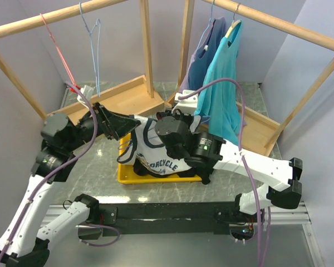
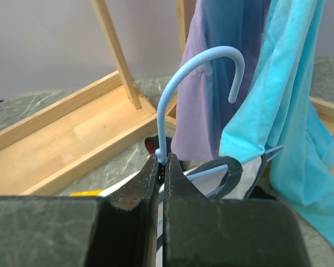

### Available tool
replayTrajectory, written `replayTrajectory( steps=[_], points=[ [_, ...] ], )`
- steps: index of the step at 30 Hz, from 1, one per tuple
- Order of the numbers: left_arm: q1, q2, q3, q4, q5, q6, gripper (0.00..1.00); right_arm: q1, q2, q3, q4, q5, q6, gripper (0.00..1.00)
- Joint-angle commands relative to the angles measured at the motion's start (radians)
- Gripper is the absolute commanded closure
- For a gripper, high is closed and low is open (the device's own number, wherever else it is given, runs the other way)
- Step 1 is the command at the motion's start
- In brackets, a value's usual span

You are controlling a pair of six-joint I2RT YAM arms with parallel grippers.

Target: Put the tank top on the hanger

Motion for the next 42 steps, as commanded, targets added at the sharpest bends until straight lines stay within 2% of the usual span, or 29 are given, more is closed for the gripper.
replayTrajectory(
  steps=[1, 7, 12, 16, 21, 24, 28, 32, 35, 42],
  points=[
    [-0.002, 0.020, 0.199, -0.246, 0.058, 0.279, 0.27, 0.033, -0.061, -0.031, -0.018, 0.033, 0.100, 1.00],
    [-0.003, 0.091, 0.299, -0.426, 0.215, 0.448, 0.26, 0.046, -0.061, -0.025, -0.069, 0.047, 0.145, 1.00],
    [-0.003, 0.111, 0.309, -0.517, 0.223, 0.558, 0.26, 0.046, -0.043, -0.019, -0.029, 0.041, 0.109, 1.00],
    [-0.003, 0.098, 0.301, -0.553, 0.171, 0.591, 0.26, 0.044, -0.017, 0.016, -0.064, 0.045, 0.126, 1.00],
    [-0.003, 0.054, 0.289, -0.479, 0.030, 0.574, 0.30, 0.046, -0.028, 0.007, -0.092, 0.042, 0.158, 1.00],
    [-0.003, 0.066, 0.306, -0.476, 0.009, 0.587, 0.38, 0.049, -0.032, 0.014, -0.133, 0.036, 0.172, 1.00],
    [-0.005, 0.114, 0.317, -0.546, 0.005, 0.629, 0.56, 0.049, -0.038, 0.007, -0.138, 0.024, 0.163, 1.00],
    [-0.050, 0.100, 0.269, -0.579, -0.056, 0.640, 0.51, 0.047, -0.029, -0.001, -0.123, 0.005, 0.151, 1.00],
    [-0.121, 0.084, 0.241, -0.589, -0.166, 0.640, 0.47, 0.046, -0.018, -0.002, -0.129, -0.005, 0.151, 1.00],
    [-0.308, 0.133, 0.197, -0.576, -0.323, 0.623, 0.46, 0.035, -0.023, -0.018, -0.113, -0.044, 0.139, 1.00]
  ],
)
